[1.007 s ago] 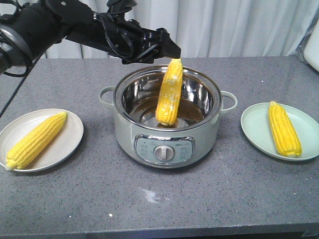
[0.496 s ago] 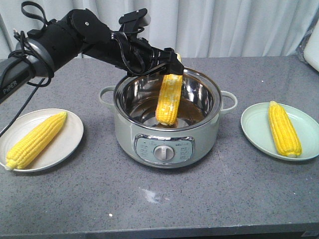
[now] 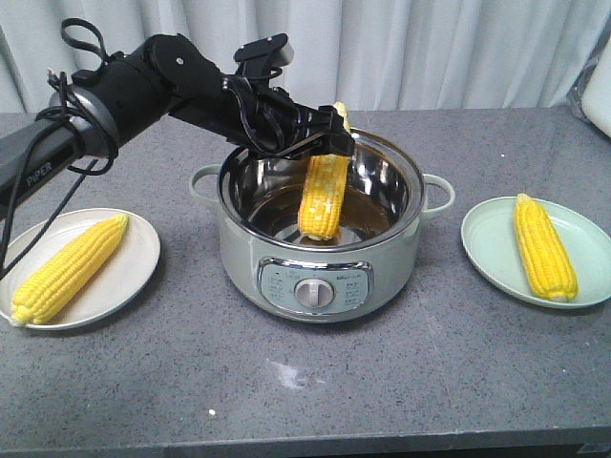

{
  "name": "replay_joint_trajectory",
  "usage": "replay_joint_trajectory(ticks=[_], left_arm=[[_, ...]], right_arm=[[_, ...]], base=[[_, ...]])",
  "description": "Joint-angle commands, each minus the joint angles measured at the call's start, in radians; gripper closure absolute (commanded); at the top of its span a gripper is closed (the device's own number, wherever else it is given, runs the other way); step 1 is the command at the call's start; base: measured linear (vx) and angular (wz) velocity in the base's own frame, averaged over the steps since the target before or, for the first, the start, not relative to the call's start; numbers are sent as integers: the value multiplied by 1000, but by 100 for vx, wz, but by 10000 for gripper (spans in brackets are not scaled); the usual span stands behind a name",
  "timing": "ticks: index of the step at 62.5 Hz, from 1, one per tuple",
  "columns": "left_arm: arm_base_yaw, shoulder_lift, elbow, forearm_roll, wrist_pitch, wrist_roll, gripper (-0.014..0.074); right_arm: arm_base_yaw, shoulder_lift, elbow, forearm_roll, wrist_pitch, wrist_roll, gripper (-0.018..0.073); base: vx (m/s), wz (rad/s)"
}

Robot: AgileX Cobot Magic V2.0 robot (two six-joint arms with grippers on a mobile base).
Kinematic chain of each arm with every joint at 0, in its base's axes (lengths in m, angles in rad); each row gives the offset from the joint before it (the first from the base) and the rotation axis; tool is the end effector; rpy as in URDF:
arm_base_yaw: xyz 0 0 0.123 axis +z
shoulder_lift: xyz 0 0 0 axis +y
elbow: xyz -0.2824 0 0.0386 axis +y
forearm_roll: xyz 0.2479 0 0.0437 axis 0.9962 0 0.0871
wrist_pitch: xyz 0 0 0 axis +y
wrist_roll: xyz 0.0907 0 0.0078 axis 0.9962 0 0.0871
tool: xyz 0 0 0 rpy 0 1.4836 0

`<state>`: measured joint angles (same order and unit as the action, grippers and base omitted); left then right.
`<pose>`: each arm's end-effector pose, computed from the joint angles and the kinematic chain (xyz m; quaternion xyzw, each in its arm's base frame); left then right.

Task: Distribute corn equally
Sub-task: 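Reach the left gripper to the last corn cob in the pot, grasp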

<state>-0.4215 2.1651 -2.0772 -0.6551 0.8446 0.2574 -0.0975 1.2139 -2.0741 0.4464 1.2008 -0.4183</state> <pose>0.4403 -0.2429 0.3030 0.1869 0.8728 -0.3272 0.3102 0.1503 0.0221 0.5994 -0.1854 0.7512 0.0529 0.6313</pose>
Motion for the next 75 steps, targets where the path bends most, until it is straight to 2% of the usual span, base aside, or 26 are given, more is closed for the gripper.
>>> replay_joint_trajectory(ticks=[1,26,35,40,48,66,75], left_arm=[[-12,-51,-31,-42,-53,-7,3],[-13,-27,-31,-41,-54,-5,4],[-13,-27,-31,-40,-54,-5,38],[-13,-27,-31,-40,-51,-6,87],[-13,-27,-31,-40,-37,-6,221],[-13,-27,-31,-33,-20,-3,602],[-13,-43,-34,-34,-33,-2,605]], right_arm=[[-6,-7,-17,8,-74,-3,561],[-6,-7,-17,2,-72,-3,561],[-6,-7,-17,2,-72,-3,561],[-6,-7,-17,1,-72,-3,561],[-6,-7,-17,1,-72,-3,561],[-6,-7,-17,1,-72,-3,561],[-6,-7,-17,1,-68,-3,561]], base=[[0,0],[0,0],[0,0],[0,0],[0,0],[0,0],[0,0]])
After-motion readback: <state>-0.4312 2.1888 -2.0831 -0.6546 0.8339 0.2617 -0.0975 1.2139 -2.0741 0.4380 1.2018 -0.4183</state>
